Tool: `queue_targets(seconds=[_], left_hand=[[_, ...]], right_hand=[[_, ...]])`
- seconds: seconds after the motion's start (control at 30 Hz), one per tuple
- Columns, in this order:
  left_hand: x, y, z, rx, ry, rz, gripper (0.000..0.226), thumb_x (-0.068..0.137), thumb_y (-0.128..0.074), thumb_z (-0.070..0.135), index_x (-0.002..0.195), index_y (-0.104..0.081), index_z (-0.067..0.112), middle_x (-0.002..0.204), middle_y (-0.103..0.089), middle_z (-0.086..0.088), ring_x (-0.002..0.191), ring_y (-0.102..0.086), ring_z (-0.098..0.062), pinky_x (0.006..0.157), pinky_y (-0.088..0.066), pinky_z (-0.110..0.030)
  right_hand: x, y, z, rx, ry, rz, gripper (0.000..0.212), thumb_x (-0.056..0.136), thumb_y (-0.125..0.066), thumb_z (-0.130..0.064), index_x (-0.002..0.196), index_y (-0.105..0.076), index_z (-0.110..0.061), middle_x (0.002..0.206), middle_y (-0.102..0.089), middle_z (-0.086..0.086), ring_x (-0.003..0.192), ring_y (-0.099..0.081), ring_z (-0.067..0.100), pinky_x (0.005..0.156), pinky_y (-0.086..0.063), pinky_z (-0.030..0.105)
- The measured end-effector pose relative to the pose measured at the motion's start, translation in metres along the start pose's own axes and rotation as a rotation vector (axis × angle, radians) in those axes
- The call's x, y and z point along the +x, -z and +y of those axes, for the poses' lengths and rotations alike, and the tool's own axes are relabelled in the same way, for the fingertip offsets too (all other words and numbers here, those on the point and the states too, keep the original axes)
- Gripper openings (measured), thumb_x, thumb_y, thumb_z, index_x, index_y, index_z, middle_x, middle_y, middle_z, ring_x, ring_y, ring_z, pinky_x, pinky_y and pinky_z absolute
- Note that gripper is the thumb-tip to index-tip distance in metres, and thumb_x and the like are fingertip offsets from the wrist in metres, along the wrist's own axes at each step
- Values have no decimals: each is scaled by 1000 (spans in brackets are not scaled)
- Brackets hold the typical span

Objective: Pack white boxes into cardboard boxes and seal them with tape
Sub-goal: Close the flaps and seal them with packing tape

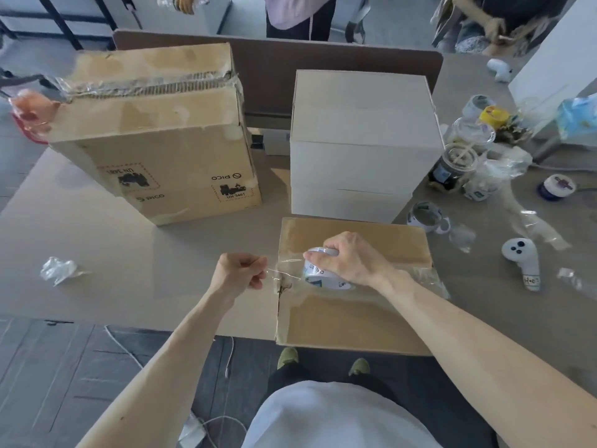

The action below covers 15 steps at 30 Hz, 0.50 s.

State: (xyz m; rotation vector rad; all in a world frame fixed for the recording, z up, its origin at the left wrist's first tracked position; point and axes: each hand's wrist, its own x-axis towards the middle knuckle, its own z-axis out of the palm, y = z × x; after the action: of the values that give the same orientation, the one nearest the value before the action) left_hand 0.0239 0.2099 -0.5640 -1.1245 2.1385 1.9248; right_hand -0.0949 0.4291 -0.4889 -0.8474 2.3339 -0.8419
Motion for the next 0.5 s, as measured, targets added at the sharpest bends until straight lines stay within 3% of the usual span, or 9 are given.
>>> queue_targets(seconds=[0.23, 0.37, 0.5], left_hand=[[12, -6, -25, -85, 102, -76, 21, 91, -71, 16, 77, -71, 1, 64, -65, -10, 48, -55, -19, 55, -57, -30], [14, -25, -33, -190, 188, -139, 25, 96, -65, 19, 78, -66, 2, 69, -63, -13, 59, -56, -21, 58, -58, -30], [14, -35, -38, -188, 243, -151, 26, 96, -65, 27, 78, -66, 8, 69, -59, -5, 58, -51, -12, 71, -61, -42]], right_hand=[[16, -13, -21, -89, -6, 21, 64, 82, -67, -50, 53, -22, -15, 52, -22, -1, 50, -19, 14, 51, -17, 33], [20, -14, -22, -100, -9, 17, 64, 83, -68, -48, 53, -21, -16, 52, -20, -2, 50, -17, 15, 50, -16, 32], [21, -15, -22, -113, 17, 13, 63, 84, -66, -46, 53, -21, -16, 52, -22, 1, 50, -18, 15, 50, -17, 32]])
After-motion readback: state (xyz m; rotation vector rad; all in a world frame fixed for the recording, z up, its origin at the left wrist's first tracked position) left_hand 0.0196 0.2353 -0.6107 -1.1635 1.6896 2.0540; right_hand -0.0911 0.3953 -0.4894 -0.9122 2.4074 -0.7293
